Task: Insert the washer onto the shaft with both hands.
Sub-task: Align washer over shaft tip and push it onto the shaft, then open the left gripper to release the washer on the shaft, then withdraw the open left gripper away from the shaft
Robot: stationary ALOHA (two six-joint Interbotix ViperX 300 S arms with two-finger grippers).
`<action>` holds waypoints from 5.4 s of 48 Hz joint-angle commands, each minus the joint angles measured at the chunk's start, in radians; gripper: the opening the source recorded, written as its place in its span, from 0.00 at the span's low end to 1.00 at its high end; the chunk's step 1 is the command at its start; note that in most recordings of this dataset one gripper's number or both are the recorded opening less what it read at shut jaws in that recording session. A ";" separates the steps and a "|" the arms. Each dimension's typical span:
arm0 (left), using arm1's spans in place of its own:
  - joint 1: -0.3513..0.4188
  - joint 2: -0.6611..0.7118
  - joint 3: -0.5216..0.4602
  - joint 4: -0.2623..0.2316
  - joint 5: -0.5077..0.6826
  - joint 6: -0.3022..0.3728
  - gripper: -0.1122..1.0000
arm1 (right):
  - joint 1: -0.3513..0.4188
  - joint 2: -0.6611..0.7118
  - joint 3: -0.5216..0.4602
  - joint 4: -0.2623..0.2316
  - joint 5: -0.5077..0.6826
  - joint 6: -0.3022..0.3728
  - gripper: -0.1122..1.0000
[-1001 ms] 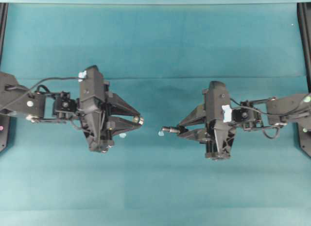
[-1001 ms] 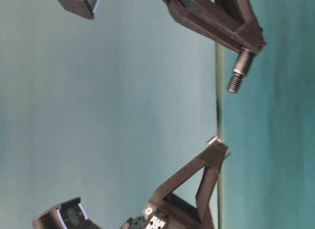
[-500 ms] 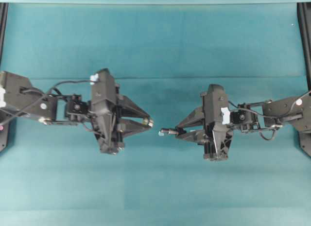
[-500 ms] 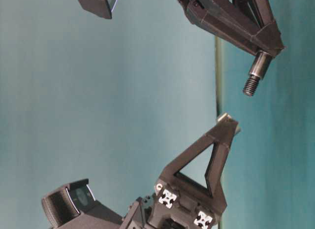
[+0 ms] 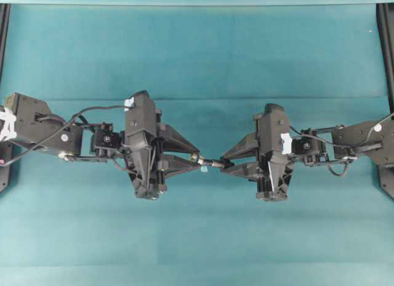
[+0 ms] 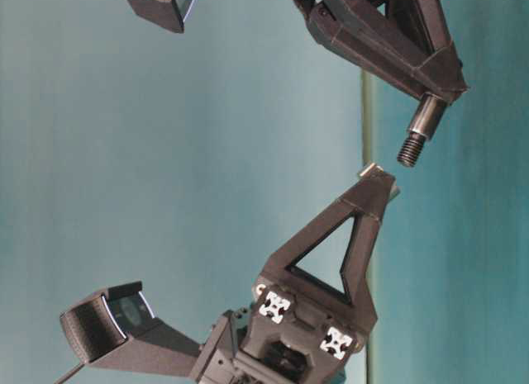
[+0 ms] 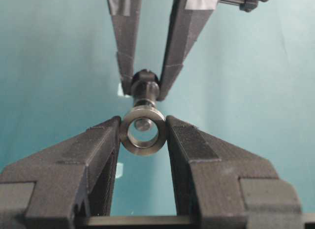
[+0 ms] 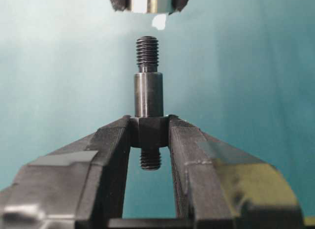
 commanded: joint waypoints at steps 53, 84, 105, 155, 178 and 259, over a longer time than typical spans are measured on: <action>-0.006 0.103 -0.107 0.002 -0.006 -0.002 0.41 | -0.012 0.002 -0.023 0.003 -0.038 -0.006 0.10; -0.008 0.155 -0.156 0.002 0.060 0.009 0.41 | -0.015 0.015 -0.037 0.003 -0.040 -0.006 0.10; -0.002 0.164 -0.183 0.002 0.126 0.012 0.41 | -0.020 0.021 -0.048 0.003 -0.040 -0.008 0.10; -0.005 0.163 -0.207 0.002 0.187 0.015 0.54 | -0.017 0.025 -0.055 0.003 -0.038 -0.006 0.10; -0.009 0.156 -0.206 0.002 0.187 0.020 0.87 | -0.017 0.025 -0.054 0.003 -0.035 -0.006 0.10; -0.037 -0.153 0.015 0.002 0.380 0.127 0.85 | -0.015 0.025 -0.038 0.002 0.031 -0.006 0.10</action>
